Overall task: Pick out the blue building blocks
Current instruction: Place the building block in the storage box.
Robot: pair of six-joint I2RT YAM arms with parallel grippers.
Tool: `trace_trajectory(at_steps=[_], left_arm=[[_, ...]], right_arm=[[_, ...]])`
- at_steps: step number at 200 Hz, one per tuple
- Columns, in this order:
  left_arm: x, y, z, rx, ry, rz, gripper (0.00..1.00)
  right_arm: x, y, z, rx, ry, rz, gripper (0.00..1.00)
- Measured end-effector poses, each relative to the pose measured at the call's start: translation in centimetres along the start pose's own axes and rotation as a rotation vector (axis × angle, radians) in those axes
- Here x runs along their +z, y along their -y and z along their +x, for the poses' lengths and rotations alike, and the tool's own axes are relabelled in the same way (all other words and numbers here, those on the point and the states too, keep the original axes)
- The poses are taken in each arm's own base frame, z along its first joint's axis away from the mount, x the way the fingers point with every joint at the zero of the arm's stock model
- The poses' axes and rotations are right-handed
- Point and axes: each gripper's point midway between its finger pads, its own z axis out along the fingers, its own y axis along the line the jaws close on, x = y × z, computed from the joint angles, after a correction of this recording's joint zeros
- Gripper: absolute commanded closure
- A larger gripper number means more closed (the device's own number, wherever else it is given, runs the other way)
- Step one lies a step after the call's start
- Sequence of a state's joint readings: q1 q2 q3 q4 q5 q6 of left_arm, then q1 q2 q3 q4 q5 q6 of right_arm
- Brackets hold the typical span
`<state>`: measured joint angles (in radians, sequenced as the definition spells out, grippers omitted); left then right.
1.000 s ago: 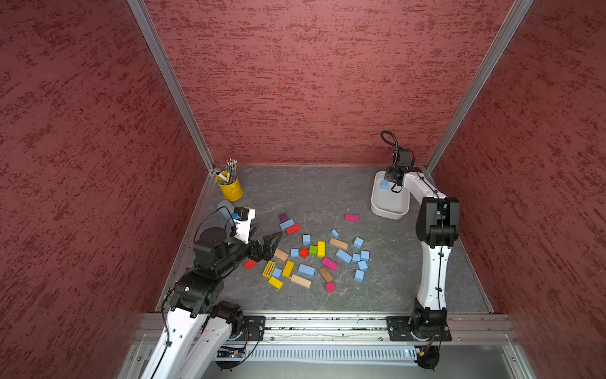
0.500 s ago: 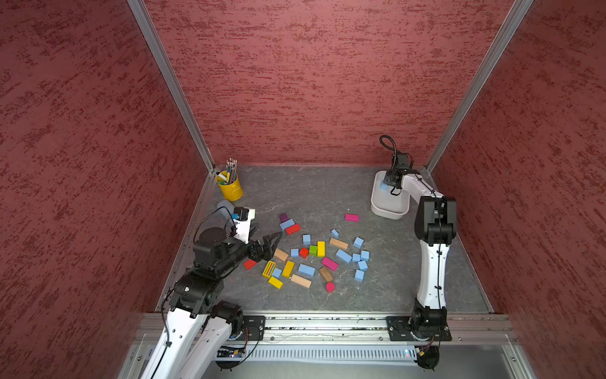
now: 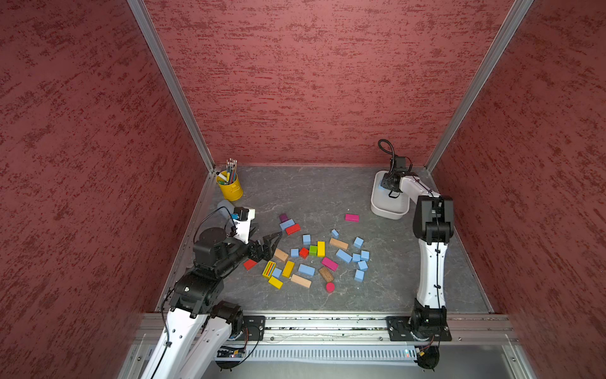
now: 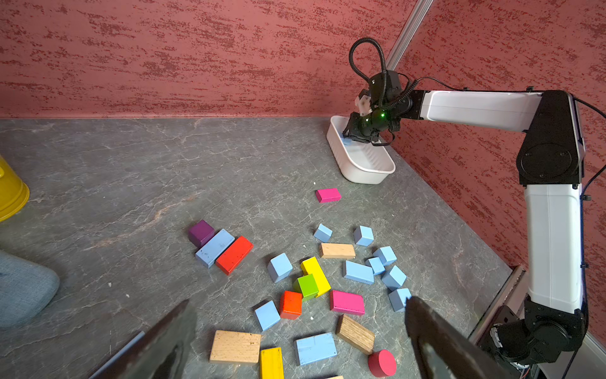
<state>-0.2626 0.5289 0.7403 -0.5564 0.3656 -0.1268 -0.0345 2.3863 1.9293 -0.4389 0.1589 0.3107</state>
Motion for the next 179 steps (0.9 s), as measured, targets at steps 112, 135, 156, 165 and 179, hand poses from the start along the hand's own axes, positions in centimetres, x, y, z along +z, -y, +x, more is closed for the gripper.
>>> trace_trajectory(at_steps=[112, 135, 156, 165, 179], left_arm=[[0.0, 0.0, 0.0, 0.0, 0.0, 0.0, 0.0], [0.0, 0.0, 0.0, 0.0, 0.0, 0.0, 0.0], [0.0, 0.0, 0.0, 0.0, 0.0, 0.0, 0.0], [0.0, 0.0, 0.0, 0.0, 0.0, 0.0, 0.0], [0.0, 0.0, 0.0, 0.0, 0.0, 0.0, 0.0]], right_arm=[[-0.1, 0.0, 0.0, 0.027, 0.0, -0.003, 0.51], [-1.3, 0.2, 0.0, 0.032, 0.002, -0.003, 0.49], [-3.9, 0.4, -0.8, 0.038, 0.031, -0.012, 0.43], [-5.5, 0.4, -1.6, 0.04, 0.059, -0.02, 0.41], [-8.6, 0.5, -3.2, 0.045, 0.117, -0.034, 0.38]])
